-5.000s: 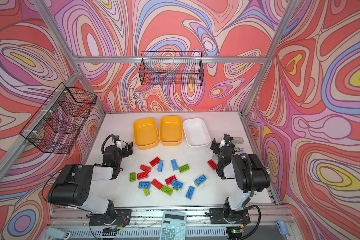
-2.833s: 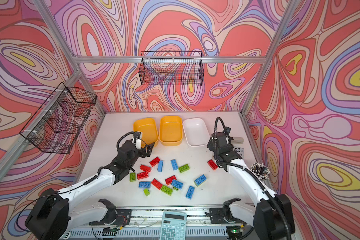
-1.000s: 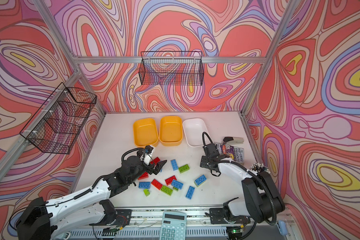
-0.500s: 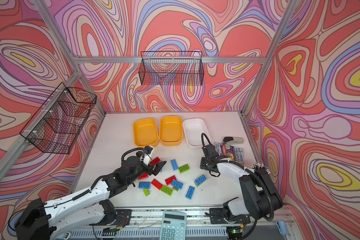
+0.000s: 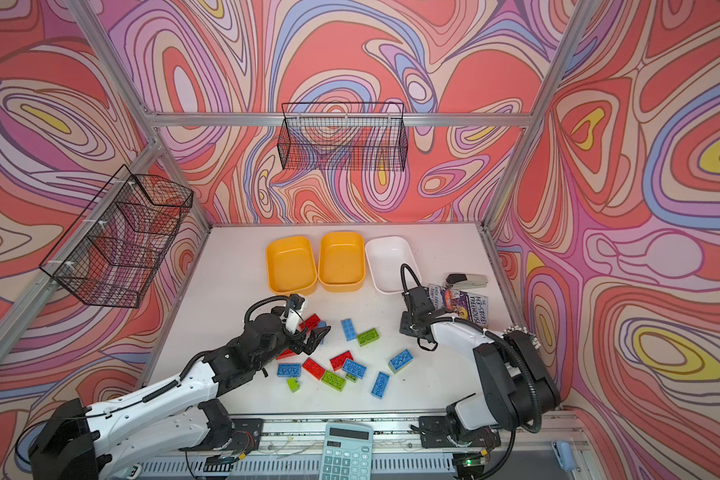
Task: Sort the legos into containers by color
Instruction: 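Close the right gripper on the red brick and lift it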
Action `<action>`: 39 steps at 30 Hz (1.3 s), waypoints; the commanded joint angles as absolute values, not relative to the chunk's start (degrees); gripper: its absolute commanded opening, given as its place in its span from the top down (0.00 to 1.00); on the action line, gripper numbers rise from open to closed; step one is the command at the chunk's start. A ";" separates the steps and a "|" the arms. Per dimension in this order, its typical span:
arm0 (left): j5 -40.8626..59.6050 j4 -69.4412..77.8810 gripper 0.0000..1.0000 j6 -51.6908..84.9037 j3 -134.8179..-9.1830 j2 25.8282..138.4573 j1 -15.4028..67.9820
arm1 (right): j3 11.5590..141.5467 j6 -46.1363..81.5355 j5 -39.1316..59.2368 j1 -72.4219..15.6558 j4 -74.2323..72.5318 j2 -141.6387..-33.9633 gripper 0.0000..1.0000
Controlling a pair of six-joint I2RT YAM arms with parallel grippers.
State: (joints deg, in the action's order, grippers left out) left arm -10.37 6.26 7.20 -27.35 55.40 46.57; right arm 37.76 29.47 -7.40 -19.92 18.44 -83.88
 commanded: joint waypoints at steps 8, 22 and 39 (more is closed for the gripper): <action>-11.89 4.07 0.00 8.53 -26.43 51.03 46.82 | 38.53 29.72 -6.78 -20.10 18.98 -86.97 0.80; -11.42 7.37 0.00 9.13 -25.75 52.79 46.83 | 42.83 28.49 -7.84 -20.15 22.90 -82.60 0.84; -9.60 7.23 0.00 10.58 -28.09 55.31 46.77 | 68.42 23.31 -7.35 -20.04 23.91 -92.70 0.84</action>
